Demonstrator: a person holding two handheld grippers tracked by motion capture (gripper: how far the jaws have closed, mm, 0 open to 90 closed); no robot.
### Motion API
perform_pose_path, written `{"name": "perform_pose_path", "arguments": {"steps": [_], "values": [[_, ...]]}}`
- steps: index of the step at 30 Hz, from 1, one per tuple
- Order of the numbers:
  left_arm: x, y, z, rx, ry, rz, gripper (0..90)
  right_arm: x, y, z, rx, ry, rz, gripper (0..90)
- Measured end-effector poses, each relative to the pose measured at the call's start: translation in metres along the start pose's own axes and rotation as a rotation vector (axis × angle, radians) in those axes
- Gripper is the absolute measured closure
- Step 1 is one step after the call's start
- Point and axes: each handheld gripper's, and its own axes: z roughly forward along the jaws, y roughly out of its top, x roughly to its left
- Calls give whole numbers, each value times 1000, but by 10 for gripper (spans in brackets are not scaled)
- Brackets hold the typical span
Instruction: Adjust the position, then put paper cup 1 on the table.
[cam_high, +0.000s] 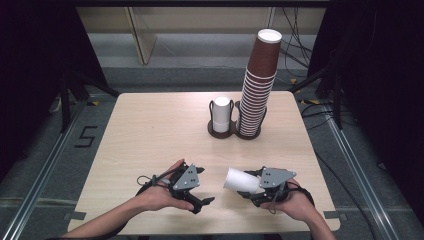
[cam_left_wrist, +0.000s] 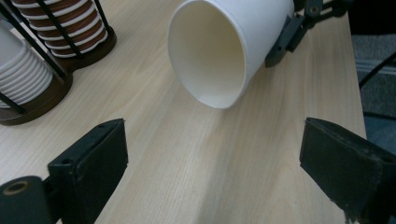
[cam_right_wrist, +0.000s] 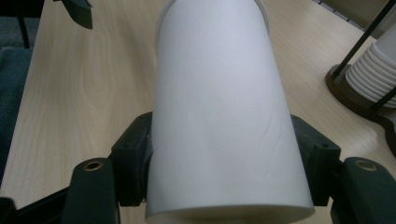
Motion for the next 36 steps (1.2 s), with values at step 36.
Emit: {"name": "perform_pose_path", "arguments": {"steps": [36], "values": [[4, 11, 10, -214, -31, -266, 71, 16, 6, 5, -127, -96, 8, 349]]}}
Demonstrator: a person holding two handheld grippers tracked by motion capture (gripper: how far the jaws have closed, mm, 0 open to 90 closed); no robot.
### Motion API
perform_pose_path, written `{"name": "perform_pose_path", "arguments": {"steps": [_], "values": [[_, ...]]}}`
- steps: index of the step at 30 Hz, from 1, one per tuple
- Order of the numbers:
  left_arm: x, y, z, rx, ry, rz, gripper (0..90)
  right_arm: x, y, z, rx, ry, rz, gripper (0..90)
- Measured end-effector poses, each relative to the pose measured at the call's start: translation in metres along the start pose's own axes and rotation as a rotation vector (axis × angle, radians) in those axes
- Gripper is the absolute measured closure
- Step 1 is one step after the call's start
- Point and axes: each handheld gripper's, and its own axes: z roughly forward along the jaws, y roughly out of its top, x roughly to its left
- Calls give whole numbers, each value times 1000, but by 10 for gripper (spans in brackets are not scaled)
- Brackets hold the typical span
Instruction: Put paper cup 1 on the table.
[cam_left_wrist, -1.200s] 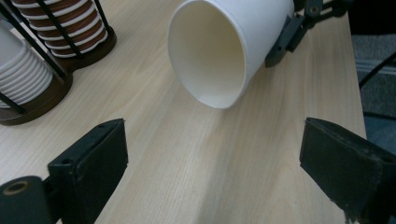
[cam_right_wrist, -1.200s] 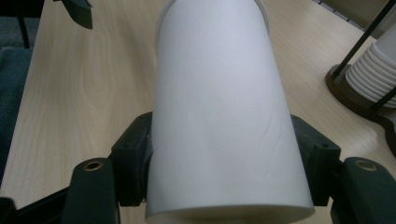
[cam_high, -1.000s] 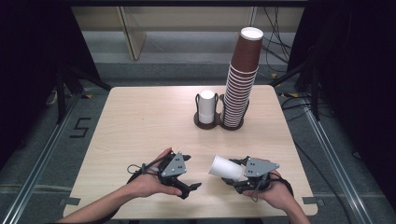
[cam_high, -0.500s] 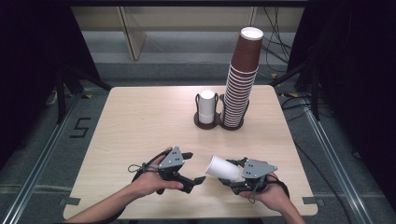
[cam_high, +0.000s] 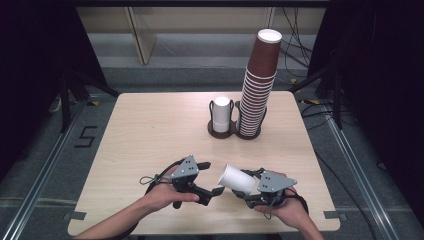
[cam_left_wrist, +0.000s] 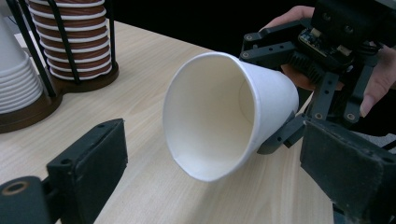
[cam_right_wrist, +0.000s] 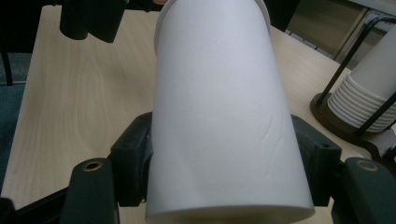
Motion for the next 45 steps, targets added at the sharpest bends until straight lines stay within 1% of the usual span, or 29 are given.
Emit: {"name": "perform_pose_path", "arguments": {"steps": [3, 4, 5, 6, 7, 9, 10, 12, 14, 15, 16, 17, 18, 19, 20, 24, 25, 28, 29, 31, 32, 33, 34, 35, 36, 37, 38, 42, 45], "values": [[1, 1, 1, -2, -9, -5, 72, 0, 0, 1, -6, 8, -1, 349], [2, 2, 3, -6, -28, 3, 73, 1, 1, 2, -1, 15, 3, 350], [2, 2, 3, -6, -28, 3, 73, 1, 1, 2, -1, 15, 3, 350], [1, 2, 3, 3, -23, 11, 73, 2, 1, 2, 0, 23, 8, 350], [1, 3, 4, 6, -25, 18, 73, 2, 1, 3, -8, 19, 2, 350], [0, 5, 4, -2, -34, 11, 72, 2, 4, 2, -19, 18, -9, 351], [0, 6, 4, -4, -38, 11, 71, 2, 4, 2, -23, 11, -25, 351], [-1, 7, 4, -8, -38, 8, 66, 3, 7, 2, -30, 11, -34, 351], [-1, 8, 3, -9, -40, 6, 64, 4, 7, 2, -24, 20, -24, 351], [0, 8, 3, -8, -47, 1, 58, 4, 8, 2, -36, 18, -45, 352], [0, 8, 3, -13, -51, -7, 55, 5, 9, 1, -28, 23, -38, 352], [1, 9, 3, -7, -55, -6, 54, 6, 10, 2, -32, 32, -41, 352], [1, 9, 4, -13, -60, -11, 53, 7, 10, 3, -36, 29, -41, 352], [1, 9, 5, -6, -56, -13, 52, 7, 10, 4, -28, 40, -39, 352], [3, 8, 6, -6, -62, -15, 51, 7, 10, 4, -26, 43, -46, 352], [3, 7, 8, 12, -73, -29, 46, 7, 10, 5, -37, 34, -55, 353], [3, 7, 9, 8, -81, -26, 45, 7, 11, 5, -33, 37, -54, 353], [3, 6, 10, 21, -86, -31, 44, 9, 12, 4, -33, 48, -44, 353], [3, 5, 11, 16, -96, -32, 43, 9, 12, 4, -39, 43, -62, 354], [3, 4, 12, 25, -100, -40, 43, 10, 13, 5, -37, 53, -56, 354], [3, 4, 12, 30, -101, -43, 44, 11, 14, 5, -48, 55, -60, 354], [4, 4, 13, 30, -104, -48, 44, 11, 14, 5, -48, 55, -60, 354], [6, 4, 13, 31, -120, -58, 45, 11, 14, 6, -57, 66, -54, 355], [6, 4, 13, 30, -124, -72, 45, 11, 14, 6, -57, 66, -54, 355], [7, 3, 13, 29, -130, -75, 45, 12, 13, 7, -59, 73, -58, 356], [7, 3, 12, 30, -132, -72, 45, 12, 13, 7, -59, 73, -58, 356], [7, 2, 12, 32, -135, -72, 45, 12, 13, 7, -51, 85, -59, 357], [7, 2, 12, 30, -146, -77, 46, 12, 13, 7, -58, 86, -67, 357], [8, 2, 12, 29, -158, -71, 49, 12, 14, 7, -64, 83, -78, 358]]}}
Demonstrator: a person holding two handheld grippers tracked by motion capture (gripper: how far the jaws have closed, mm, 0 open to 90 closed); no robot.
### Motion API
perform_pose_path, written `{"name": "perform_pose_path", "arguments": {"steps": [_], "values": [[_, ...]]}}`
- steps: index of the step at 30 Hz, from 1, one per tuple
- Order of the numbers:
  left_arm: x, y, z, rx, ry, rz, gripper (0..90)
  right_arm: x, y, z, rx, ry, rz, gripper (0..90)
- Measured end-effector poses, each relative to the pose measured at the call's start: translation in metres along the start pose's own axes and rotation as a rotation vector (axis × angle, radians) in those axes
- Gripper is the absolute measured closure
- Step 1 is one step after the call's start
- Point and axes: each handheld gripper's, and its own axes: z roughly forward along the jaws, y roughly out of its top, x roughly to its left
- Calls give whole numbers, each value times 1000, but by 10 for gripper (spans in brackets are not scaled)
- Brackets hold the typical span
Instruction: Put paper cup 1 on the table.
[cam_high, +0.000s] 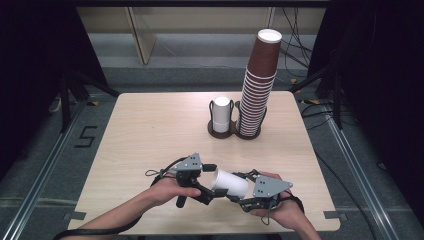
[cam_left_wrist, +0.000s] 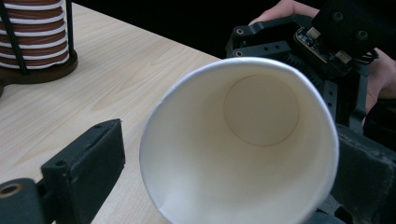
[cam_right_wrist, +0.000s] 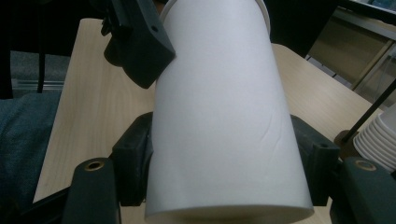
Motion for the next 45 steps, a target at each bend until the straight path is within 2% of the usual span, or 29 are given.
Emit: {"name": "perform_pose_path", "arguments": {"steps": [1, 5, 11, 12, 16, 17, 22, 24, 26, 28, 30, 33, 36, 37, 38, 40, 41, 42, 45], "values": [[0, 0, 0, 1, -5, 7, 58, 1, 0, 0, -2, 1, 11, 358], [0, -1, 0, -7, -27, 28, 76, 1, 0, 0, -5, 10, 4, 359], [-1, -1, -1, -4, -37, 36, 107, 1, 1, -1, -10, 18, -11, 360], [-1, -1, -1, -15, -57, 34, 115, 1, 1, -1, -9, 22, -6, 360], [-1, -1, -2, -10, -49, 38, 135, 2, 1, 1, -15, 28, 3, 361], [0, -2, -1, -20, -63, 33, 137, 1, 1, 2, -16, 27, -3, 362], [0, -2, -4, -12, -59, 37, 144, 1, 2, 3, -18, 27, -15, 362], [1, -2, -4, -25, -73, 37, 147, 1, 2, 3, -28, 29, -10, 362], [0, -2, -6, -14, -64, 38, 146, 1, 2, 3, -28, 33, -6, 364], [0, -2, -5, -28, -73, 52, 141, 1, 3, 2, -27, 38, -9, 366], [0, -2, -5, -20, -58, 57, 125, 1, 3, 2, -32, 38, -8, 366], [0, -4, -4, -15, -68, 52, 101, 3, 2, 2, -22, 56, -7, 366], [0, -5, -4, -22, -83, 54, 116, 3, 2, 3, -28, 48, -4, 366], [0, -5, -4, -25, -90, 53, 148, 3, 2, 3, -33, 46, -11, 366], [-1, -4, -5, -16, -77, 62, 148, 3, 2, 3, -33, 46, -11, 366], [-1, -3, -5, -12, -79, 72, 164, 2, 2, 4, -33, 46, -25, 365], [-1, -3, -5, -25, -85, 76, 164, 2, 2, 4, -30, 51, -18, 364], [-1, -3, -7, -26, -86, 94, 179, 2, 2, 4, -32, 56, 12, 360], [-3, -2, -10, -19, -66, 112, 194, 1, 4, 4, -31, 61, 7, 355]]}}
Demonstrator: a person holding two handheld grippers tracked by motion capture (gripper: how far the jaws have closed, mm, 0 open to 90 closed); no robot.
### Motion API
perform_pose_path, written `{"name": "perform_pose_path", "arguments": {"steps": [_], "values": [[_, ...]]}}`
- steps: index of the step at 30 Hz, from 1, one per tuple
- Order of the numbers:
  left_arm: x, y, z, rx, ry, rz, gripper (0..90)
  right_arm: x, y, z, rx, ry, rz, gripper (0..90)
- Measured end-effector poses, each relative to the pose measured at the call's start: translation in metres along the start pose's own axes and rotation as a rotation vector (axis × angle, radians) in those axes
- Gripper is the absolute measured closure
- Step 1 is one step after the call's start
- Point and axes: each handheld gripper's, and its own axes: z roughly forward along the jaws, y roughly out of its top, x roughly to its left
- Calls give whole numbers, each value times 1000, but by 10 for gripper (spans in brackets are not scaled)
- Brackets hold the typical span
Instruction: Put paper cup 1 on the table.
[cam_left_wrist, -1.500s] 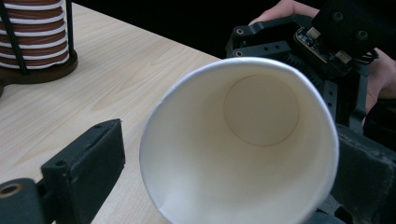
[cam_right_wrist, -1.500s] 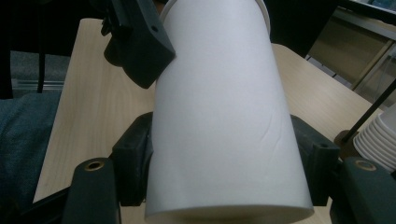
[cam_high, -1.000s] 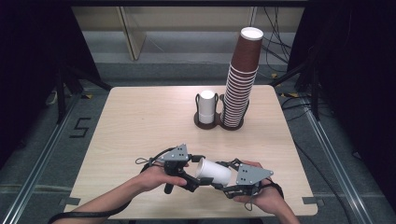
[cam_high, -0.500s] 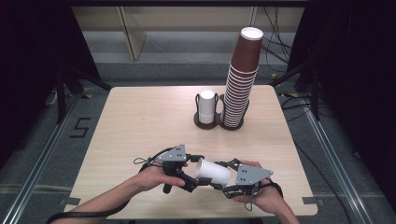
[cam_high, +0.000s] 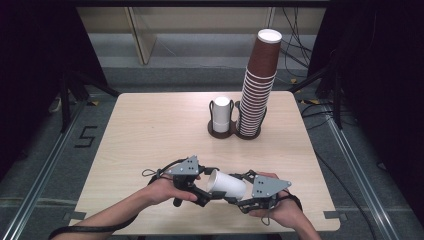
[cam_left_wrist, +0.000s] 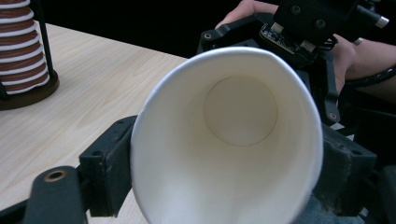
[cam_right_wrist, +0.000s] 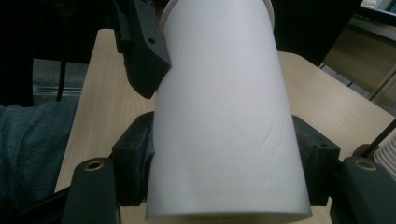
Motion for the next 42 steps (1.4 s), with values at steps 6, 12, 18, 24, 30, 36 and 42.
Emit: {"name": "perform_pose_path", "arguments": {"steps": [6, 12, 18, 24, 30, 36, 42], "values": [[-3, 3, -4, 23, 27, 76, 222, 0, 0, 3, 14, 7, 15, 350], [-4, 3, -4, 34, 29, 108, 231, -2, 1, 6, 37, 11, -10, 349], [-7, 8, -3, 117, 66, 191, 239, -1, 0, 9, 76, 22, 3, 344], [-12, 16, -1, 203, 92, 255, 252, -2, 2, 14, 124, 9, 14, 316], [-15, 19, 3, 234, 110, 280, 260, -2, 4, 17, 162, 0, 28, 298], [-14, 19, 1, 241, 109, 280, 278, -2, 4, 19, 159, -17, 10, 308], [-14, 20, 1, 248, 112, 281, 297, -3, 4, 20, 163, -12, 20, 297]]}}
